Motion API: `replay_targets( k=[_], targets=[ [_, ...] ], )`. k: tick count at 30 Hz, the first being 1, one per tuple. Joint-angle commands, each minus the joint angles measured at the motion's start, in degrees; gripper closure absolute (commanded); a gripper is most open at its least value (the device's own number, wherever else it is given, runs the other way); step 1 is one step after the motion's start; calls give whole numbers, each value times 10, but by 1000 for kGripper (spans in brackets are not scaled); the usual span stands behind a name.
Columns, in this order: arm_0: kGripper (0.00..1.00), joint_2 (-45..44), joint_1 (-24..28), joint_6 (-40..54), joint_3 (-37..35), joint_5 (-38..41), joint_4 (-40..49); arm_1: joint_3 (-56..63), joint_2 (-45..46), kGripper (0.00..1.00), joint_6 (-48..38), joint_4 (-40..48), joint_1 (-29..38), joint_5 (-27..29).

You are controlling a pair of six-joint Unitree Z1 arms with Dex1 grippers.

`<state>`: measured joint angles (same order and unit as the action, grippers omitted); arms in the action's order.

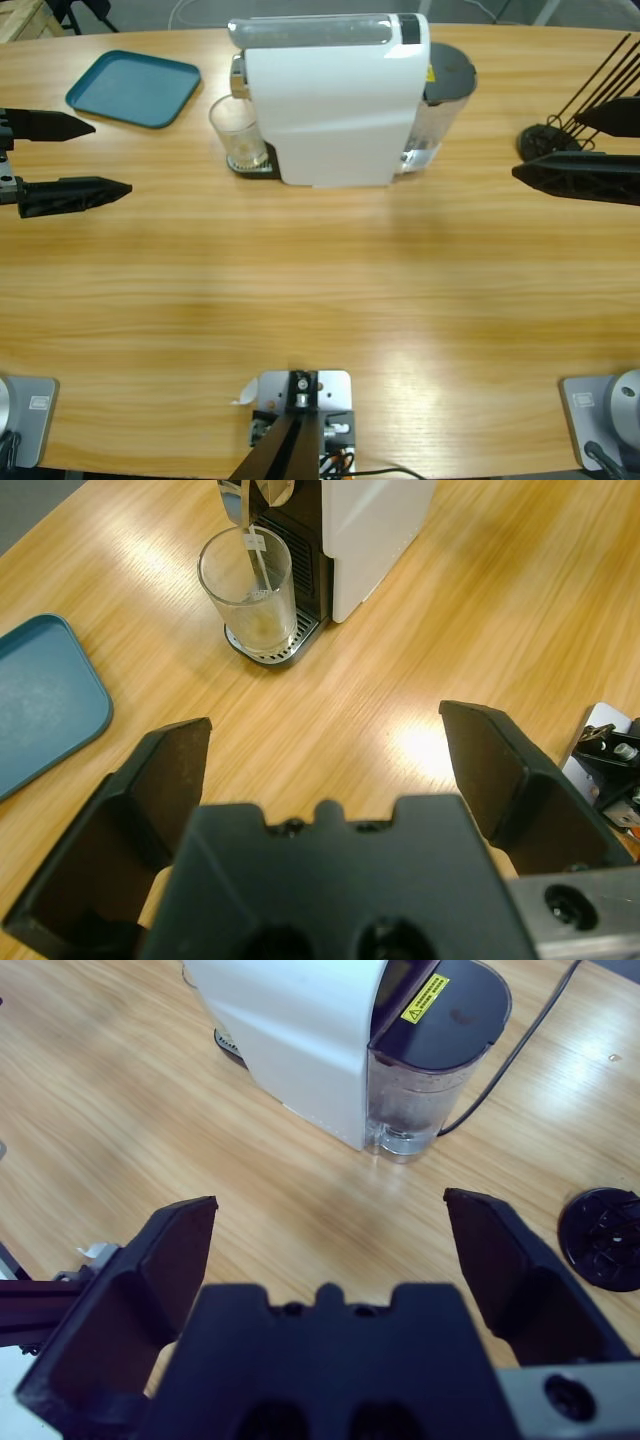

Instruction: Pour coffee

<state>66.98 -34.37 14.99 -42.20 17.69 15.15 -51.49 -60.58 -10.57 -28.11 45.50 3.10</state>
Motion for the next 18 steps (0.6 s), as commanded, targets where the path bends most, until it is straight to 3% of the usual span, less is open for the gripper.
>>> replay_targets(
  k=[1,18],
  targets=[
    [0,1,2,-6,6,5,-4,28,14,0,9,10,5,4],
    [0,-9,2,-6,19,-8,-4,29,17,0,8,10,5,-23]
  ],
)
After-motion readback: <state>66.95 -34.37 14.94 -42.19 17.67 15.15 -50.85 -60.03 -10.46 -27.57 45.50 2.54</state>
